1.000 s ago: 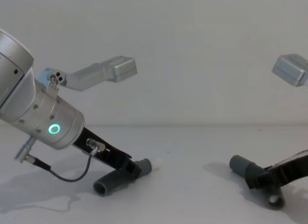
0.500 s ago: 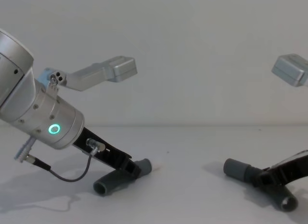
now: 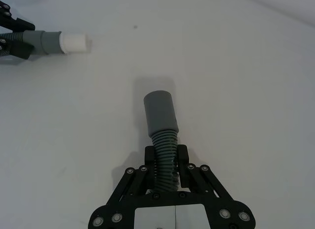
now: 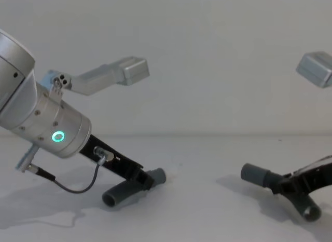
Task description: Use both hands to pick up one end of the pipe from the table, align the ends, and insert them.
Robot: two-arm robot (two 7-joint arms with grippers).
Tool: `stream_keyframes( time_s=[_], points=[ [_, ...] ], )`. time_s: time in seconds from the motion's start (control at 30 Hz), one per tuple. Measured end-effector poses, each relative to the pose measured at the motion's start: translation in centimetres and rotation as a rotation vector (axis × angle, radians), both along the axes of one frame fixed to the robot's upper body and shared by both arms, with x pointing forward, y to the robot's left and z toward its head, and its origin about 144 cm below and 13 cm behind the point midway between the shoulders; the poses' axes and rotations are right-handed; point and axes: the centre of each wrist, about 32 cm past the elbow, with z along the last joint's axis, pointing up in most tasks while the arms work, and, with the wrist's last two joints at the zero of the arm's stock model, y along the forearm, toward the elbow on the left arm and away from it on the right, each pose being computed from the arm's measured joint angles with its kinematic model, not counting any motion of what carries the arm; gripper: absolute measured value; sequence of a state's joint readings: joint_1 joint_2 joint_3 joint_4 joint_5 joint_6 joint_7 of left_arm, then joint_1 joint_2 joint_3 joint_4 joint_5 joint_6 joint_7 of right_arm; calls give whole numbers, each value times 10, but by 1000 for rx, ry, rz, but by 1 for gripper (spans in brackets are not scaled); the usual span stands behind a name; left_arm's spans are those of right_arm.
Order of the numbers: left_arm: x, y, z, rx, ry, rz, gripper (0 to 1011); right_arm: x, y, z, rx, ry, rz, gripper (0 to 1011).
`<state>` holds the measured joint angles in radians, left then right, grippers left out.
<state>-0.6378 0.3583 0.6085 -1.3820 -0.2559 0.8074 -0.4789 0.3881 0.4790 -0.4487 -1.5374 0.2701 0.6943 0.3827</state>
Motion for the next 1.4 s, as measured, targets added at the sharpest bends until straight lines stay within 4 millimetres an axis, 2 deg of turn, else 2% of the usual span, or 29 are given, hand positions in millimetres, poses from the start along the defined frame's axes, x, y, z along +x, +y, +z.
stream_keyframes(
  time_s=[0.6,0.97,1.4],
  points=[
    [-16,5,30,-5,-204,-128,336,-15,-14,22,-16,-220,73,264],
    [-22,16,49,36,-326,-281,336,-22,-34,40,-69,-302,223,264],
    [-21,28,63,78,-386,-423,336,-27,-54,57,-125,-344,433,264]
  ],
)
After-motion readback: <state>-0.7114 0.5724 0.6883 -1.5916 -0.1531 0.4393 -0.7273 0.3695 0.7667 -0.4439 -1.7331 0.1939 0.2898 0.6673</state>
